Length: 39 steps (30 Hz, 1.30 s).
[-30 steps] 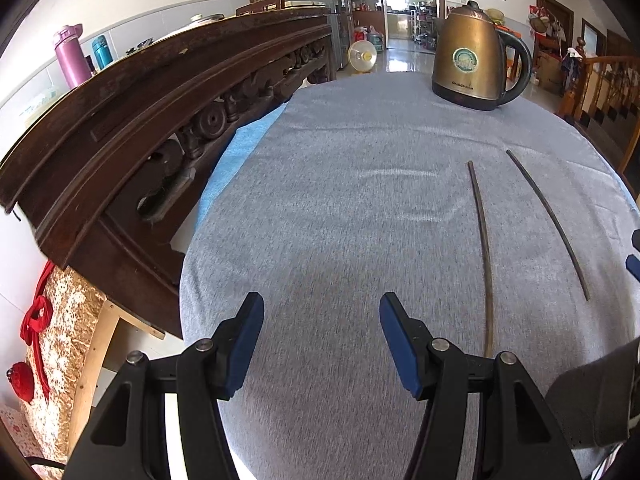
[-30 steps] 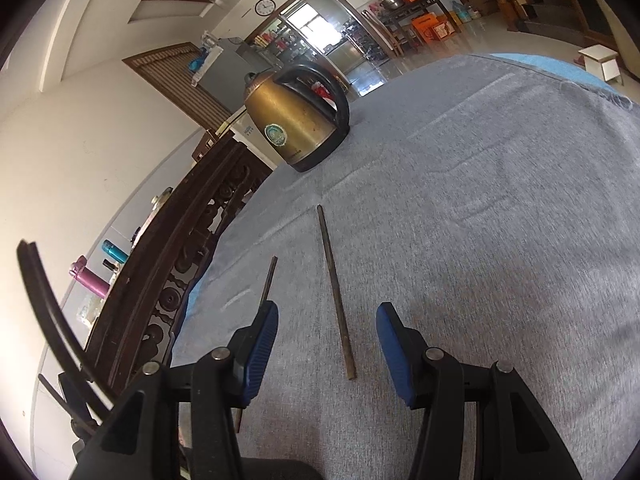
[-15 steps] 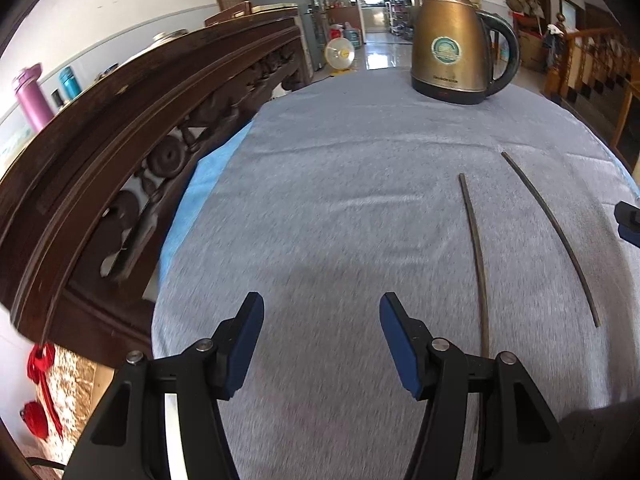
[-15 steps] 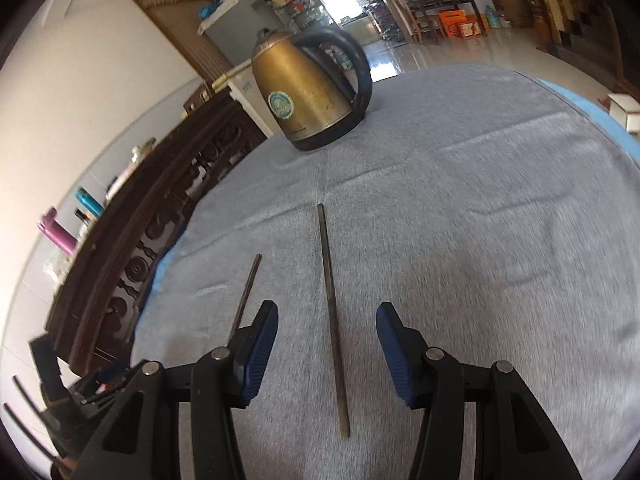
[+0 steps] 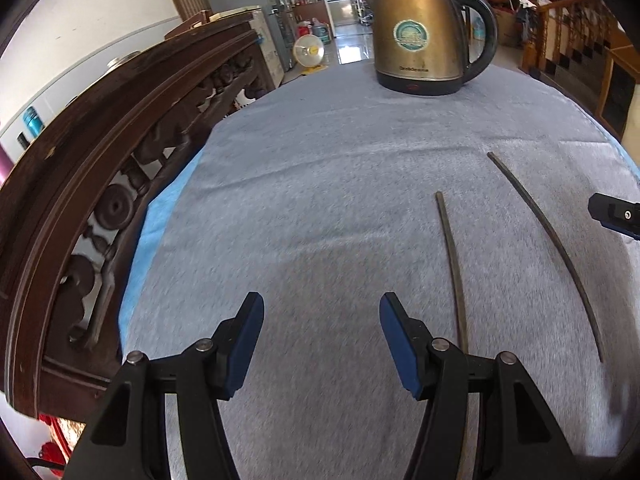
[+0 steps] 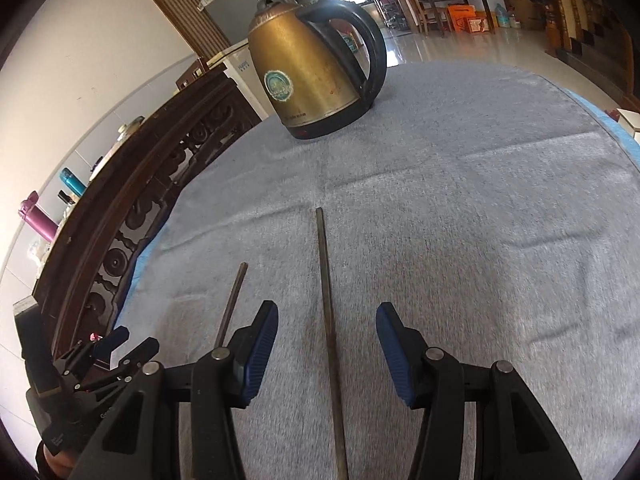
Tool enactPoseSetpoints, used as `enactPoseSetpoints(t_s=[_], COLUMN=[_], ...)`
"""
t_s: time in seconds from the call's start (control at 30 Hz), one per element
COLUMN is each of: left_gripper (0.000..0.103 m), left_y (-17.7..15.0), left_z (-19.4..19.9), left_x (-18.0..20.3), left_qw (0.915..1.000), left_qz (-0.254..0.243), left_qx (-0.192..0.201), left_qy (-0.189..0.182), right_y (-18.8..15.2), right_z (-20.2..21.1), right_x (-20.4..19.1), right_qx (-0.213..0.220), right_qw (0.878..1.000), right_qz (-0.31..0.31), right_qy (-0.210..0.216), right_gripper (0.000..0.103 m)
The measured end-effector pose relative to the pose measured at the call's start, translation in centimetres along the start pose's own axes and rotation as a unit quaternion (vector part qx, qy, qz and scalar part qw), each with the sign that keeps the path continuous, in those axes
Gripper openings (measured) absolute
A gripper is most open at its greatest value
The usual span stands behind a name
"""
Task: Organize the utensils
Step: 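Lower the right tool over one dark chopstick while the left tool approaches the other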
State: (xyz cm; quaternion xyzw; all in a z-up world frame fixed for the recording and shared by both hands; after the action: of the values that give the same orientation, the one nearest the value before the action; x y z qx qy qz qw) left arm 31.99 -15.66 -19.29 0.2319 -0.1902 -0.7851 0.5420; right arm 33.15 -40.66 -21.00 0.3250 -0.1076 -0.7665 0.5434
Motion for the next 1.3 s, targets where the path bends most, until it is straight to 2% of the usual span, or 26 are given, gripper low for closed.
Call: enactPoseSetpoints(t_s=[0.4,0.6,0.73,0.8,0.93,1.0,1.13,1.23,1.3], left_gripper=[0.061,0.061,0.061,0.061,0.061,0.061,0.061,0.061,0.061], left_y=[1.7,2.4,3.0,3.3,3.7,4.0,4.3,4.4,4.5], left_z=[-2.7,-4.1,-5.0,-5.3,-5.6,-5.8,-6.4,-6.7,-6.6], left_x=[1.1,0.8,0.9,1.2,2.1,2.6,3.7,4.3,4.7], left_qw=[0.9998,0.9993,0.9982,0.9975,0.9958,0.9949,0.9945,0.9945,0.9947], left_qz=[-0.008,0.0,0.008,0.004,0.0,-0.002,-0.012,-0.017,-0.021], left_qx=[-0.017,-0.031,-0.047,-0.054,-0.068,-0.075,-0.085,-0.088,-0.089], left_qy=[-0.011,-0.022,-0.036,-0.045,-0.062,-0.066,-0.059,-0.054,-0.048], right_y=[1.8,2.4,2.6,2.6,3.0,3.2,3.6,3.4,3.1], right_z=[-2.5,-4.4,-6.3,-7.0,-8.2,-8.5,-9.0,-9.1,-9.0], right_x=[-0.8,-1.4,-2.1,-2.3,-2.4,-2.5,-3.1,-3.4,-3.4], right_qx=[-0.017,-0.036,-0.065,-0.074,-0.09,-0.093,-0.1,-0.098,-0.094], right_qw=[0.999,0.997,0.993,0.99,0.986,0.984,0.981,0.977,0.974], right_qz=[0.027,0.051,0.078,0.089,0.098,0.103,0.119,0.14,0.149], right_qy=[-0.021,-0.04,-0.062,-0.075,-0.099,-0.108,-0.115,-0.13,-0.141], right_gripper=[0.054,0.054,0.054,0.051,0.033,0.03,0.023,0.012,0.009])
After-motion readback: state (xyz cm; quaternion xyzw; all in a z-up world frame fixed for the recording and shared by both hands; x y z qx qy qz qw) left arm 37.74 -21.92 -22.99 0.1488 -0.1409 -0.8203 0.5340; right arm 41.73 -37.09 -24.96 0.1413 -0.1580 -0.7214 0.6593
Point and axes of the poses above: each gripper's, at about its wrist camera, not at the fingertips, and z roughly against the way its jaws point, x to its right, y to its top, the point moved 5 cm from there along -z, roughly the way its jaws point, and after that the axes turned 4 degrees about -y, right-handed, at the moved point
